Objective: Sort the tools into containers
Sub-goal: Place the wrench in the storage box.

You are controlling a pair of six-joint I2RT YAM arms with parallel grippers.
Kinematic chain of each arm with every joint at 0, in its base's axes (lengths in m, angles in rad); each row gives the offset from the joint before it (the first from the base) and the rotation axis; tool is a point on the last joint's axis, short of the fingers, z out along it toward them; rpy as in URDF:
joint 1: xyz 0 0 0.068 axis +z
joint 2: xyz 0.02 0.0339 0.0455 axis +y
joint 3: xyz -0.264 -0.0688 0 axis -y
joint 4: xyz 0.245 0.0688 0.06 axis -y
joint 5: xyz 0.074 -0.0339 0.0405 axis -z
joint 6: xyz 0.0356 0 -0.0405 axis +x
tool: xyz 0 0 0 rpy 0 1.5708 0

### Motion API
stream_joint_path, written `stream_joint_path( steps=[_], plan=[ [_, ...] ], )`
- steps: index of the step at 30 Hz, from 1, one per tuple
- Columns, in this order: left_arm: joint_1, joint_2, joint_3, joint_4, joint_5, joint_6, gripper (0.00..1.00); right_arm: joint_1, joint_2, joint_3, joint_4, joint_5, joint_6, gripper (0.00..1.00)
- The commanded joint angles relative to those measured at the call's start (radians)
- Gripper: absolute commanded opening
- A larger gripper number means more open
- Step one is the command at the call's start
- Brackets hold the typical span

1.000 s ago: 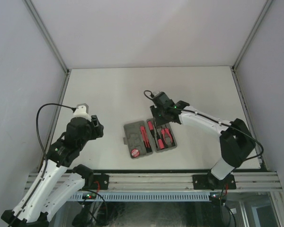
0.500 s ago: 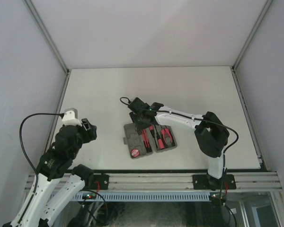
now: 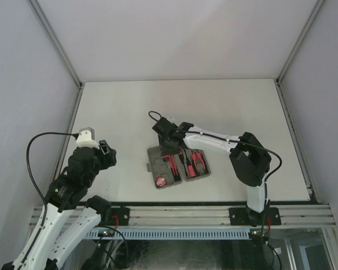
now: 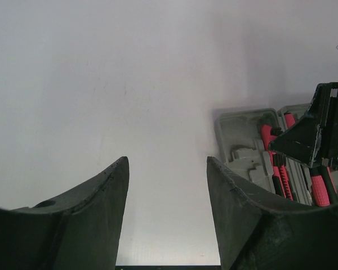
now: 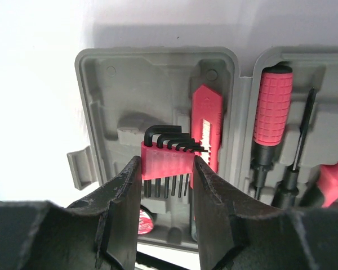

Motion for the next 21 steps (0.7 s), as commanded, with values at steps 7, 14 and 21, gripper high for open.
stream_joint_path(
  steps=[7,14,21],
  plan=[
    [0.002,0.013,0.019,0.035,0.01,-0.01,0.62,0.006,0.03,0.024,0.123,-0.012,0.384,0.3],
    [0.002,0.005,0.015,0.038,0.014,-0.012,0.62,-0.009,0.032,-0.038,0.24,0.004,0.593,0.32],
    [0.002,0.004,0.016,0.04,0.025,-0.011,0.62,0.017,0.044,-0.068,0.222,0.097,0.851,0.31]
  ],
)
